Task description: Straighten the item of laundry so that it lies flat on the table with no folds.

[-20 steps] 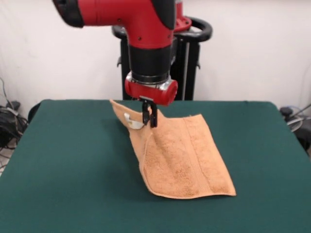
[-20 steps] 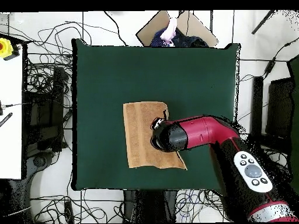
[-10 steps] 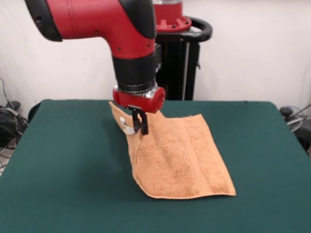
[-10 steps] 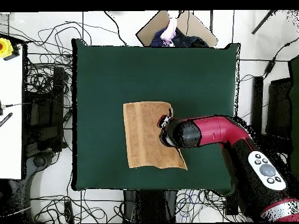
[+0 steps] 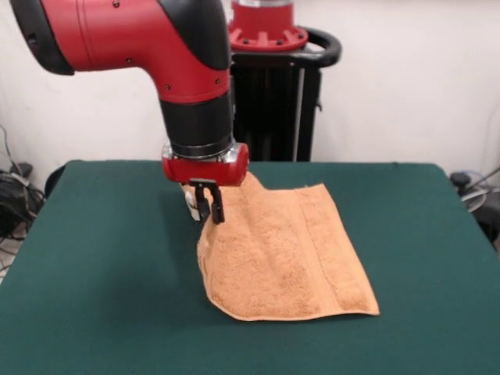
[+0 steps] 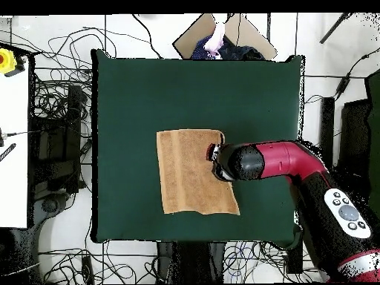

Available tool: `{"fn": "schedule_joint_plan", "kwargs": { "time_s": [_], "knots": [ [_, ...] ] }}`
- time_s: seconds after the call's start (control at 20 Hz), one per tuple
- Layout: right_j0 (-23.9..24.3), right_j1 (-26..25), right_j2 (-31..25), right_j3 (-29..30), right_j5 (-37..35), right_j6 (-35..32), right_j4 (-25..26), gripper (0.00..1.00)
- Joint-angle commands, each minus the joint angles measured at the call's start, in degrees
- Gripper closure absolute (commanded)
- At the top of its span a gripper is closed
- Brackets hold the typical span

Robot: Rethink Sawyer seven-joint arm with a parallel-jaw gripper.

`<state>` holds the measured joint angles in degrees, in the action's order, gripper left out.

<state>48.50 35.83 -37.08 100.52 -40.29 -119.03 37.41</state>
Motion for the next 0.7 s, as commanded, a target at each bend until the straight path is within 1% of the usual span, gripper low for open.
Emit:
{"fn": "schedule_joint_plan", "kwargs": {
  "time_s": [0.05, 0.5, 0.7],
  "knots": [
    [-0.7, 0.5, -4.2, -6.9, -8.3, 13.4, -2.8, 1.0],
    [-1.6, 1.8, -3.6, -11.8, -14.3, 19.6, -4.7, 1.0],
    [-1.5, 1.2, -3.9, -13.9, -16.4, 22.1, -4.9, 1.0]
  ]
}}
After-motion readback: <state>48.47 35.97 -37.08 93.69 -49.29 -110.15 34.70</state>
